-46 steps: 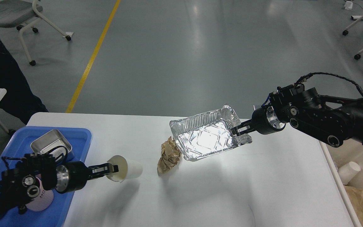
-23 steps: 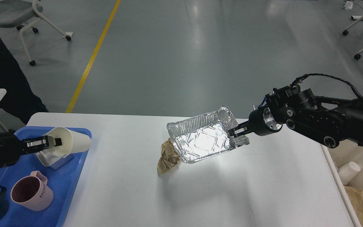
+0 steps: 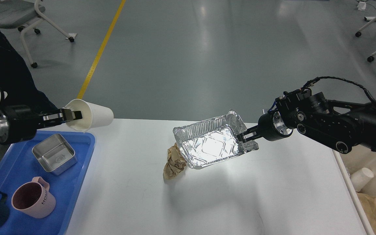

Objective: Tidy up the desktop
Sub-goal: 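Carry the paper cup over and drop it into the foil tray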

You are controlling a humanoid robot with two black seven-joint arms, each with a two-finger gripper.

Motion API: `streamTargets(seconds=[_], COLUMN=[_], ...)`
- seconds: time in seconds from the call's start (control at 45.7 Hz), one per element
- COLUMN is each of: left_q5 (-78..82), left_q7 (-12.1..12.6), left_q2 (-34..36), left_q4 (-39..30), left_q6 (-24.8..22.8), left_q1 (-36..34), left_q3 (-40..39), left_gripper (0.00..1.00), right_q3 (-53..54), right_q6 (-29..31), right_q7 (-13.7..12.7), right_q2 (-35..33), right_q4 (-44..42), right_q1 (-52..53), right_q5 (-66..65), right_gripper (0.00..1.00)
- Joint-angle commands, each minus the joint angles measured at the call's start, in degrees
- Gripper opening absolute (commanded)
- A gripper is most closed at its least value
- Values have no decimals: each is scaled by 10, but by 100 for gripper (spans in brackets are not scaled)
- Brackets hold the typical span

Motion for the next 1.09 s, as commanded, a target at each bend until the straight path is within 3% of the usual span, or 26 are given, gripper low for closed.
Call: streamTargets(seconds=[0.0,0.219,0.482,0.788,1.073], left_q5=[0,10,9,1,0], left_q7=[8,12,19,33,35], left_q2=[-57,-184,-330,-459,-505], left_q4=[6,49,149,240,269], left_q6=[5,5,3,-5,-23], left_q1=[-42,-109,-259,-317,-331], left_q3=[5,29,191,265,270], left_gripper=[6,6,7,8,10], right_q3=[0,0,0,1,2], right_q6=[0,0,0,0,-1], right_q7=[0,0,0,0,0], right_q2=[4,4,11,12,11], right_q4=[-1,-4,-11,-11,-11], right_q1=[-2,-2,-3,-7,-11], right_q5=[-1,-1,-1,0,-1], right_gripper=[0,0,0,0,0])
